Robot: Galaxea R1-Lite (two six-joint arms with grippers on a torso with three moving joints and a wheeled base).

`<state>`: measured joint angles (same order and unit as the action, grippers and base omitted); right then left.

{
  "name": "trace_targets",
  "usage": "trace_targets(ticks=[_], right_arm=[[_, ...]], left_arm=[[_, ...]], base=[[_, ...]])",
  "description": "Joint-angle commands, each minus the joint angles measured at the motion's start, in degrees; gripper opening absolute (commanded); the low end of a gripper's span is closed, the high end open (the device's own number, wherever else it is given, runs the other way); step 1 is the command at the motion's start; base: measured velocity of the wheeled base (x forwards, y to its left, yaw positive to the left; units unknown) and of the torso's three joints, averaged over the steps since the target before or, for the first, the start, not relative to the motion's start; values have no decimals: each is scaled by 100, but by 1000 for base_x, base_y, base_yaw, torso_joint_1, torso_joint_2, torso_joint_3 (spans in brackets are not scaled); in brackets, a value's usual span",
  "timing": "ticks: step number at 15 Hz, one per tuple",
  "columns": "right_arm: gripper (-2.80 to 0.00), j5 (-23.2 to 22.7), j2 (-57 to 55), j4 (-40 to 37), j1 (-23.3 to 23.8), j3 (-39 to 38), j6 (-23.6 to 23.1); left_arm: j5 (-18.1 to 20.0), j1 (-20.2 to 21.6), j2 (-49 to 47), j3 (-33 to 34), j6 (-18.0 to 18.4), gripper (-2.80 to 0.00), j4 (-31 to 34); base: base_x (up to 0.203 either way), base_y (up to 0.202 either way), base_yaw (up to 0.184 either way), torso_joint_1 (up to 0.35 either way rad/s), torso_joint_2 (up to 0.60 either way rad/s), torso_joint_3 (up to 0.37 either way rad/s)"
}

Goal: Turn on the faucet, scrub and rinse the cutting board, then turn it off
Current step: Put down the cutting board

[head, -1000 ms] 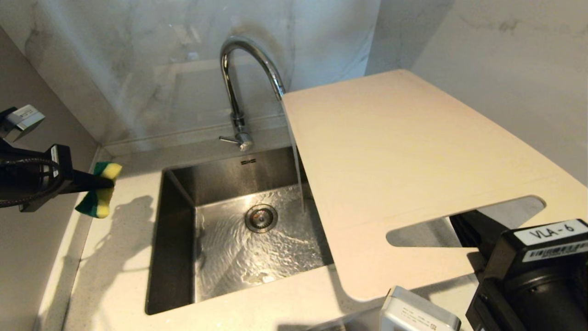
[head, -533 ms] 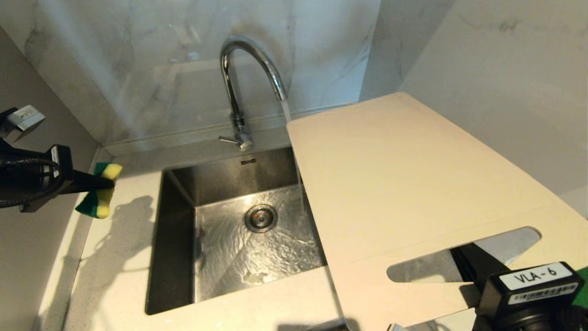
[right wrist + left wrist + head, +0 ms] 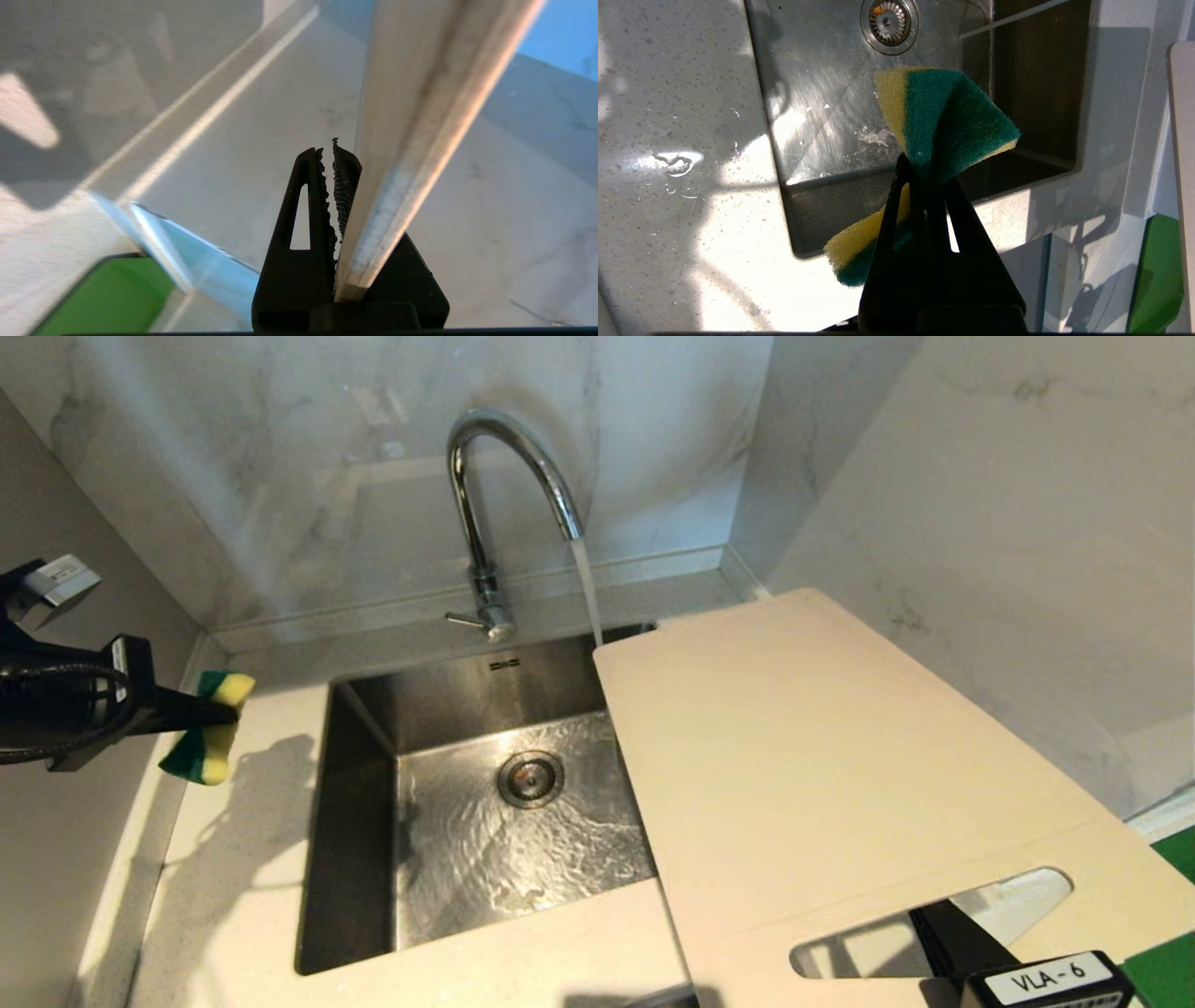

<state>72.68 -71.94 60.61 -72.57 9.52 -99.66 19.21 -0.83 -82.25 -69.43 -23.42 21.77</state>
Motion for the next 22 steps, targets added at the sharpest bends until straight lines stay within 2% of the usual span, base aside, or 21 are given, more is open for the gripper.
trace_targets(ticks=[1, 3, 8, 13, 17, 20, 22], right_arm=[[-280, 44, -379, 31, -3, -122, 439], [-280, 44, -576, 27, 5, -235, 822], [-280, 51, -820, 12, 235, -504, 1389], [-280, -23, -1559, 6, 318, -661, 2597], [-280, -167, -1429, -142, 708, -609, 2623], [-280, -588, -1457, -220, 917, -556, 2627], [-280, -1111, -1488, -304, 1129, -595, 2634]], left_arm=[[12, -32, -19, 43, -22, -280, 2], [12, -37, -19, 78, -22, -280, 2], [22, -100, -150, 87, -25, -280, -15], [36, -102, -256, 96, -31, -280, -40], [47, -108, -396, 88, -38, -280, -47], [65, -101, -415, 189, -101, -280, -58], [80, -101, -440, 203, -94, -280, -91]], base=[[0, 0, 0, 0, 0, 0], [0, 0, 0, 0, 0, 0], [0, 0, 0, 0, 0, 0], [0, 0, 0, 0, 0, 0], [0, 0, 0, 0, 0, 0], [0, 0, 0, 0, 0, 0], [0, 0, 0, 0, 0, 0]])
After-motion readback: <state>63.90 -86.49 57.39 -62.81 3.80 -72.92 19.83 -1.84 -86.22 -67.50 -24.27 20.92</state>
